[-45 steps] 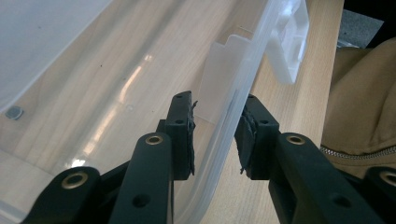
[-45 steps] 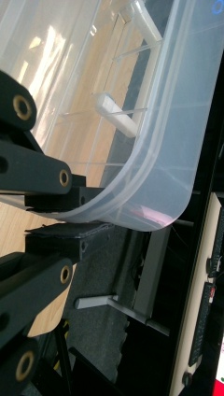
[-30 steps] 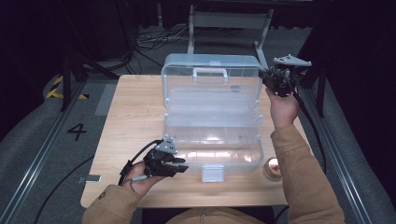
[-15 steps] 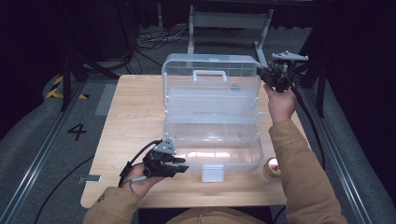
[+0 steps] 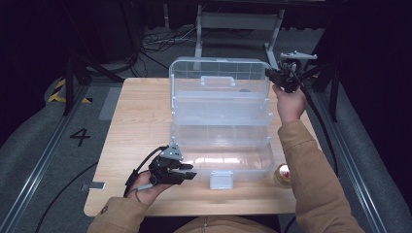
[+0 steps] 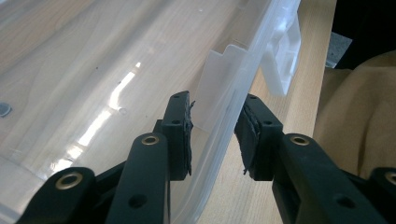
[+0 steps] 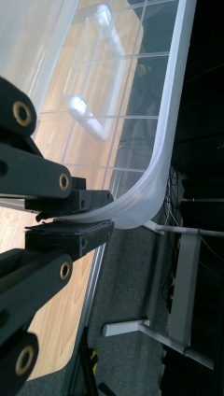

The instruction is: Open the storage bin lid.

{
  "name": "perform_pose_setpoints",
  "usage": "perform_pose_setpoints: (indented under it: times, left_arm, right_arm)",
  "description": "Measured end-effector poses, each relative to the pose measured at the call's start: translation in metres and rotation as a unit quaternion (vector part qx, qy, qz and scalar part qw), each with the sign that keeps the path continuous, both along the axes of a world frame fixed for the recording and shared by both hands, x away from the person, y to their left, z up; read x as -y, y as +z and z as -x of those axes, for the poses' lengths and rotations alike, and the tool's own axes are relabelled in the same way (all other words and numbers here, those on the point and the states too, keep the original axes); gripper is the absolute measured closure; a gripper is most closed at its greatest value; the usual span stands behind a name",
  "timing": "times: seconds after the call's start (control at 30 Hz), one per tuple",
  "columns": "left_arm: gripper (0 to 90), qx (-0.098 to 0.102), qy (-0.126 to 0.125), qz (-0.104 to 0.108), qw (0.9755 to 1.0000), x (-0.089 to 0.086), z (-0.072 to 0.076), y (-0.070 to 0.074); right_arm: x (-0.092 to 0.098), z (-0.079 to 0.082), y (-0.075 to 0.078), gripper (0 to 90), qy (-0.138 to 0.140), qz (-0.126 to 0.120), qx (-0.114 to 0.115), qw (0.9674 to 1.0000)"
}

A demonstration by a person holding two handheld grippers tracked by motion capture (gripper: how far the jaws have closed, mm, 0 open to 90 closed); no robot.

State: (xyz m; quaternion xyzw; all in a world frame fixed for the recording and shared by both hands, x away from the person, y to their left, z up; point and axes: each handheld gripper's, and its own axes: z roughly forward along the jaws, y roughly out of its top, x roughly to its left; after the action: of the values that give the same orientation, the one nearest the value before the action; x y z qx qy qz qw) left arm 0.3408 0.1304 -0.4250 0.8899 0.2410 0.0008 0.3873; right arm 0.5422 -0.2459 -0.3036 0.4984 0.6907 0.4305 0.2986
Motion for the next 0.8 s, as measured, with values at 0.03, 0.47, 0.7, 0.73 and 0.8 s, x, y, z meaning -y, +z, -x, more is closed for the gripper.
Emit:
perform_pose_setpoints:
  times: [0.03, 0.47, 0.7, 0.73, 0.8]
  left_arm:
    - [66.6, 0.0, 0.001, 0.001, 1.0, 0.0, 0.0, 0.0]
    - [66.3, 0.0, 0.003, 0.0, 1.0, 0.001, 0.0, 0.0]
    - [66.1, 0.0, 0.003, -0.001, 1.0, 0.001, 0.0, 0.0]
    - [66.1, 0.0, 0.003, -0.001, 1.0, 0.001, 0.001, 0.0]
    - [66.0, 0.001, 0.002, -0.001, 1.0, 0.001, 0.001, 0.0]
  right_arm:
    - [0.0, -0.002, -0.001, 84.1, 0.0, 0.0, -0.001, 1.0]
    - [0.001, -0.021, -0.009, 84.3, 0.003, -0.01, -0.023, 0.9997]
    - [0.004, -0.033, -0.014, 84.3, 0.011, -0.015, -0.041, 0.999]
    - [0.004, -0.034, -0.014, 84.3, 0.012, -0.015, -0.043, 0.9989]
    - [0.004, -0.037, -0.016, 84.4, 0.012, -0.014, -0.046, 0.9988]
